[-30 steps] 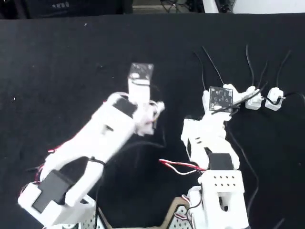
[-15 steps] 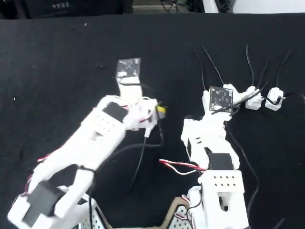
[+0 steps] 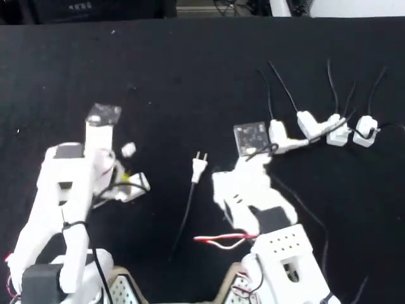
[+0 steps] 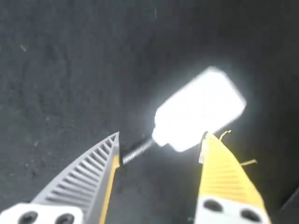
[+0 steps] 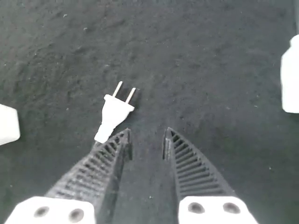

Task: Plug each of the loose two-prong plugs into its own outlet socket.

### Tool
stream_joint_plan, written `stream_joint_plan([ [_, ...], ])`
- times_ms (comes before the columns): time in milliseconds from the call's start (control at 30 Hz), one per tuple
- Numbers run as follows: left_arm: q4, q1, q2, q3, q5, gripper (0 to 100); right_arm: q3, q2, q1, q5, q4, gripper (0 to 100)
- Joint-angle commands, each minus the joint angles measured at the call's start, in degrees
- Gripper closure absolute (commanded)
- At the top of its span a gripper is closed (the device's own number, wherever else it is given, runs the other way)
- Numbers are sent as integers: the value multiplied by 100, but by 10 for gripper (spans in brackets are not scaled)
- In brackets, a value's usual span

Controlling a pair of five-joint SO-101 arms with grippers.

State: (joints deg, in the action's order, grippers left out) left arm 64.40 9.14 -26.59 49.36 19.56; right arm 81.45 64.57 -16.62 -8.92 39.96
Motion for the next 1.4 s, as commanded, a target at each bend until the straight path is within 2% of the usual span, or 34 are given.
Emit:
stream_joint_plan([
  [0,-26,154,-158,198,1679,729,-31,119,-114,-18,-141,885],
  [67,-457,207,-158,365,1890,729,-31,119,-114,-18,-141,885],
  [233,-2013,382,-149,840,1873,729,-31,119,-114,-18,-123,885],
  [300,-2295,330,-149,927,1749,729,-31,119,-114,-18,-123,885],
  [433,-2312,75,-149,778,1319,729,-31,119,-114,-18,-132,885],
  [633,-2295,119,-211,716,1310,729,-110,119,-114,-18,-141,885],
  [767,-1591,171,-220,426,1204,729,-435,110,-308,-18,-105,885],
  [867,-844,163,-220,119,580,729,-435,101,-818,-18,-158,885],
  [933,-747,163,-220,66,114,729,-444,-31,-1116,-44,-343,885],
  [1133,-1758,189,-220,708,-1670,729,-1024,-1604,-1248,-281,-1248,885],
  [1367,-2382,593,-211,1095,-2374,729,-2527,-4470,-1240,-1486,-1301,885],
])
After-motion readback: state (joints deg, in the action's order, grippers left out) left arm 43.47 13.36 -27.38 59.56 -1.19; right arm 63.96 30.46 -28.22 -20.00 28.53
